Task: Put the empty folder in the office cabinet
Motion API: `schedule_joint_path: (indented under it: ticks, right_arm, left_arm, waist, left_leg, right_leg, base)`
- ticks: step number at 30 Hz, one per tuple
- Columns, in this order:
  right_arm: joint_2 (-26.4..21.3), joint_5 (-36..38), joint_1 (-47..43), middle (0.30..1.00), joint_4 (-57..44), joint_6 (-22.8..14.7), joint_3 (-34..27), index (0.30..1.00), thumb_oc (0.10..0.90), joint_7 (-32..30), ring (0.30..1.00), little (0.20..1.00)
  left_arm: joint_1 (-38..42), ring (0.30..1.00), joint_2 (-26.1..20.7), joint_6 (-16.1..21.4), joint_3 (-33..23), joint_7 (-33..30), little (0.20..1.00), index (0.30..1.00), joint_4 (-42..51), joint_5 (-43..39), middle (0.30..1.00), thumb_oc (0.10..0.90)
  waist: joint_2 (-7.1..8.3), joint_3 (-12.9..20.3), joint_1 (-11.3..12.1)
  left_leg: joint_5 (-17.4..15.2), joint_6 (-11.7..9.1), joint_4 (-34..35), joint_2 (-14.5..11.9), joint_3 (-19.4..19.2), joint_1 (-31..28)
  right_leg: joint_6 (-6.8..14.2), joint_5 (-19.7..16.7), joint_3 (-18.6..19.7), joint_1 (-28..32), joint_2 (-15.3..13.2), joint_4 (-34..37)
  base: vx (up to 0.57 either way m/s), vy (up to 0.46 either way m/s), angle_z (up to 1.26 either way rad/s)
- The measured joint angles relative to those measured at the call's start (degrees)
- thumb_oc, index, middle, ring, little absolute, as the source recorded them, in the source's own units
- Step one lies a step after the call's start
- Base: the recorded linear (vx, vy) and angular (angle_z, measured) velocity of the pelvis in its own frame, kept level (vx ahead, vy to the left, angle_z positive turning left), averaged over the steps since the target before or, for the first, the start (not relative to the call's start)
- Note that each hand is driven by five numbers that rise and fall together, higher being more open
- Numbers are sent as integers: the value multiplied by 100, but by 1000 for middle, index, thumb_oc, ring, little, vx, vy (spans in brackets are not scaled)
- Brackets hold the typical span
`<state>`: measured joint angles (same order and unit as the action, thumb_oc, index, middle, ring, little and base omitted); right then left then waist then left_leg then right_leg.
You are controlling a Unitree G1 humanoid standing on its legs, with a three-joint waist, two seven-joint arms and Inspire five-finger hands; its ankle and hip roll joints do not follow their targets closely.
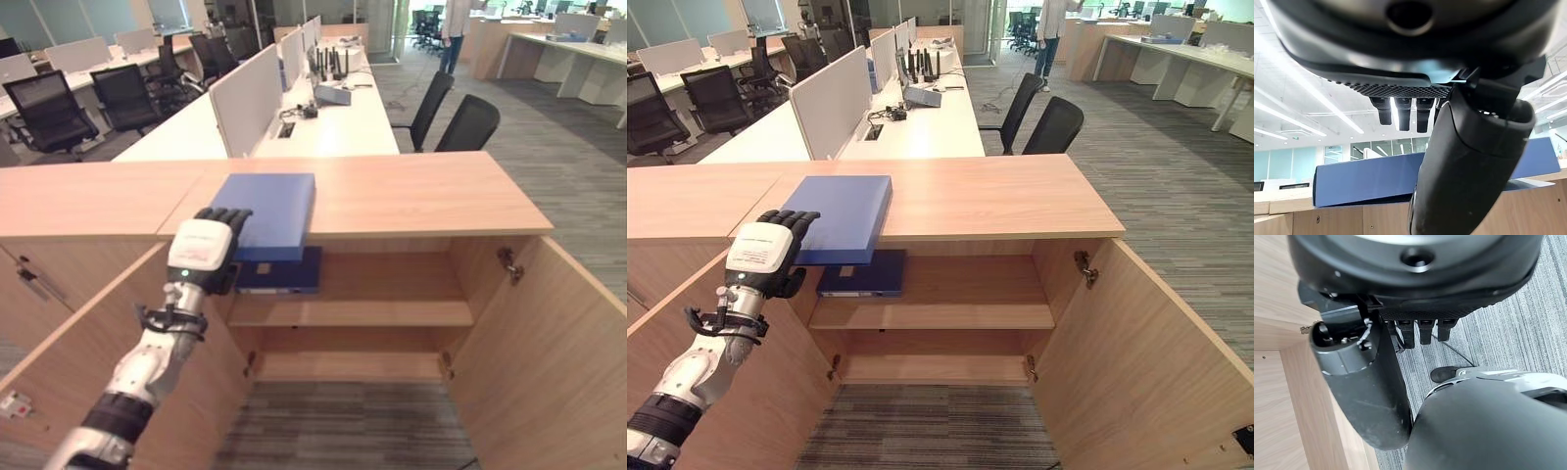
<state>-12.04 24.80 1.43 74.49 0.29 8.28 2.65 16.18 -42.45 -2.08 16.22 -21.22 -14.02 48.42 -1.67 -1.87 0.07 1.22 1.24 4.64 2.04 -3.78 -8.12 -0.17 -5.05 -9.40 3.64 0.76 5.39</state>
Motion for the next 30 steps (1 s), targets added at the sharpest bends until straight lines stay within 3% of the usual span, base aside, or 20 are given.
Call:
schedule_joint_path:
  ticks: [30]
  right_arm:
    - [8, 0, -31, 900, -13, 21, 0, 900, 800, 7, 900, 900]
  left_arm:
    - [119, 900, 59, -33, 210, 143, 900, 900, -620, -346, 900, 800]
  waist:
    - [-10, 6, -161]
  left_leg:
    - [13, 45, -1, 5, -99, -10]
  right_leg:
    - [3, -22, 102, -3, 7, 0]
  base:
    - [1, 0, -1]
